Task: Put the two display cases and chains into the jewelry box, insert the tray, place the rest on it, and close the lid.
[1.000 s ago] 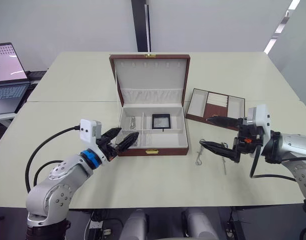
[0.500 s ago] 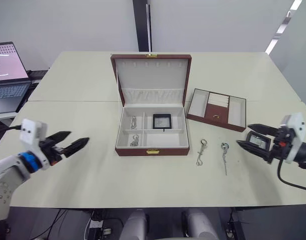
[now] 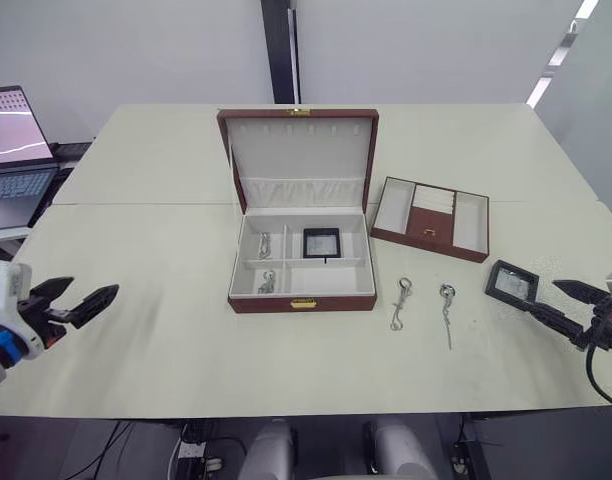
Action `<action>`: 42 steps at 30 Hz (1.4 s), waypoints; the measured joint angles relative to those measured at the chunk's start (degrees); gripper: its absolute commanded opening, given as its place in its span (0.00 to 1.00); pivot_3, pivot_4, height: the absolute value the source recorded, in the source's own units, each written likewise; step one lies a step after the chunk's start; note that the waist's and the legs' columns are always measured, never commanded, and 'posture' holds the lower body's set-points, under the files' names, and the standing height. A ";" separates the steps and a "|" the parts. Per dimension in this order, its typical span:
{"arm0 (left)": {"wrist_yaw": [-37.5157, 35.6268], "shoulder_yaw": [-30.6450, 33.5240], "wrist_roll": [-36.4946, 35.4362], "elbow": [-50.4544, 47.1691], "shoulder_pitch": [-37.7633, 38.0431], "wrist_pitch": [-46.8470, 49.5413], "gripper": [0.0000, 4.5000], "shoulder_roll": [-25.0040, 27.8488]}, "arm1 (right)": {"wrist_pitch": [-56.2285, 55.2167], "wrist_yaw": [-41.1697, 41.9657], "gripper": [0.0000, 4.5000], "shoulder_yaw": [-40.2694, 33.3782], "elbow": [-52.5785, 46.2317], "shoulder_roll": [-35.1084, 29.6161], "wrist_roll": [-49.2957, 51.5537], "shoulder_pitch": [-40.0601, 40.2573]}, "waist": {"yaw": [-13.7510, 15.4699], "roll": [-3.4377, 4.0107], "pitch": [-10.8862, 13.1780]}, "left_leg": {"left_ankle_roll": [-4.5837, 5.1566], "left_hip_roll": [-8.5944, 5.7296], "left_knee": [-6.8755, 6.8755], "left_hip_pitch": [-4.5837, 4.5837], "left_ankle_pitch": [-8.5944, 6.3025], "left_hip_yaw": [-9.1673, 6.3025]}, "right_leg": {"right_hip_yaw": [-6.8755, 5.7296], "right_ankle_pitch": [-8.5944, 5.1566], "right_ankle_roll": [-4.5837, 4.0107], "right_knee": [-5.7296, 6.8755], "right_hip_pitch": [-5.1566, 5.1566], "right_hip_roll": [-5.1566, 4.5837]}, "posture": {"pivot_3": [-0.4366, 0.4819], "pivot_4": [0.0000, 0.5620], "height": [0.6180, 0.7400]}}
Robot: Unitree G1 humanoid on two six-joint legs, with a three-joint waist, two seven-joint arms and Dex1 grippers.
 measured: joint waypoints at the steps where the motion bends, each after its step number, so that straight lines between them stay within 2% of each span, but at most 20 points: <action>1: 0.00 0.41 0.23 0.03 0.29 -0.04 0.99 0.00 | -0.62 0.29 1.00 0.00 1.13 -0.02 -0.67 -0.02 | -0.01 0.00 0.00 | 0.00 0.00 0.00 0.00 0.00 0.00 | 0.00 0.00 0.00 0.00 0.00 0.00 | 0.48 0.27 1.00; 11: 0.16 1.07 0.68 -0.59 3.24 -0.04 0.99 -1.48 | -3.69 0.74 1.00 0.18 4.81 -0.03 -2.70 -1.26 | -0.06 0.00 0.00 | 0.00 0.00 0.00 0.01 0.00 0.01 | 0.01 0.00 0.00 0.00 0.01 0.00 | 0.48 0.27 1.00; 23: 0.76 1.07 0.65 -1.61 3.22 0.15 0.99 -1.65 | -4.01 1.74 1.00 0.18 5.97 -0.06 -3.08 -2.43 | -0.06 0.01 0.00 | 0.00 0.00 0.00 0.02 0.00 0.02 | 0.01 0.00 0.00 0.00 0.02 0.00 | 0.48 0.27 1.00; 31: -0.31 0.49 -1.37 -7.59 2.48 2.02 0.99 -2.37 | -3.35 3.26 1.00 0.28 3.71 -1.26 -2.96 -2.69 | -0.05 0.01 -0.01 | 0.00 0.00 0.01 0.01 0.00 0.02 | 0.01 0.00 0.00 0.01 0.02 0.00 | 0.48 0.27 1.00; 34: -1.24 -1.84 -3.07 -12.12 1.26 3.76 0.99 -2.51 | -1.64 5.23 1.00 1.50 1.15 -3.36 -2.66 -3.86 | -0.06 0.01 0.00 | 0.00 -0.01 0.02 0.01 0.00 0.03 | 0.03 0.00 0.00 0.03 0.03 -0.02 | 0.48 0.27 1.00; 42: -3.19 -12.78 -7.74 -25.85 -4.30 7.27 0.99 -3.23 | 7.04 10.57 1.00 8.83 -8.89 -7.81 -0.73 -8.16 | -0.02 0.01 0.00 | 0.00 0.00 0.04 0.00 0.00 0.02 | 0.02 0.00 0.00 0.03 0.02 0.00 | 0.48 0.27 1.00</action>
